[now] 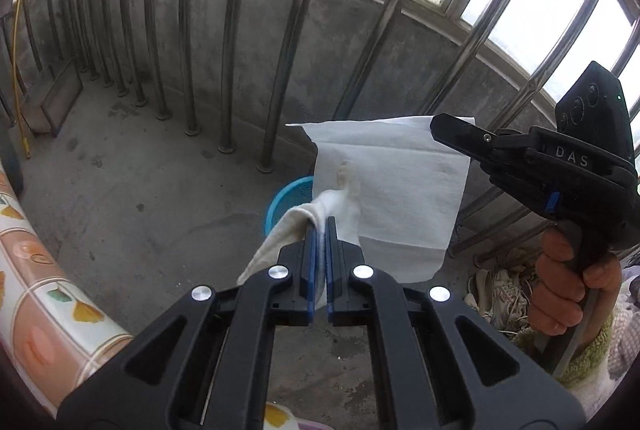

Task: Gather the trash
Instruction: 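Carry the glove and tissue over the blue wastebasket and open both tools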

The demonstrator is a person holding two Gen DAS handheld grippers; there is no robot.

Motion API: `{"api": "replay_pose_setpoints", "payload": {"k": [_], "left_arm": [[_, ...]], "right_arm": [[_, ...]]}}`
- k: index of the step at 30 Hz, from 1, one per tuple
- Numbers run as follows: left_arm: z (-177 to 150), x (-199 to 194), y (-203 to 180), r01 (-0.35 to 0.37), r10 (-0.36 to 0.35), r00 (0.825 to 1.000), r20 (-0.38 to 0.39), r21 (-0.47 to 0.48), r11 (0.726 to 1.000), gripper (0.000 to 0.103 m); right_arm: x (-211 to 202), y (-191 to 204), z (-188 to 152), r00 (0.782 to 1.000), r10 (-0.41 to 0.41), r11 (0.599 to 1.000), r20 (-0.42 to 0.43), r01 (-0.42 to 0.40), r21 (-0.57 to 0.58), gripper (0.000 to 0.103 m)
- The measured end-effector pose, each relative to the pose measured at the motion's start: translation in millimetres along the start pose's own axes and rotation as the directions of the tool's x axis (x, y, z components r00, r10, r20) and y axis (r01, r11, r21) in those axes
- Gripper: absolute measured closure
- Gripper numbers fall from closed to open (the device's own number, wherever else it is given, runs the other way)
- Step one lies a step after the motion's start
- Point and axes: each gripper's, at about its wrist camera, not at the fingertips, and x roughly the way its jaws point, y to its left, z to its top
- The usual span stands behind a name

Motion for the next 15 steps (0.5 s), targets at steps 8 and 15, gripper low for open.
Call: {"api": "replay_pose_setpoints", "payload": {"k": [8, 15], "left_arm": [[4.2, 101.1, -9.6, 0.024, -0.025, 0.984, -0.178, -0.009, 1.000, 0.101], [16.9, 164.3, -8.5, 0.005, -0.021, 0.955, -0.297, -0.053, 0.999, 0.080]], "right_arm": [[40.3, -67.5, -5.1, 0.995, -0.054, 0.990, -0.078, 0.064, 0.124, 0.099], [64.1, -124.8, -4.0, 0.993, -0.043, 0.960, -0.114, 0.073, 0.271, 0.098]]}}
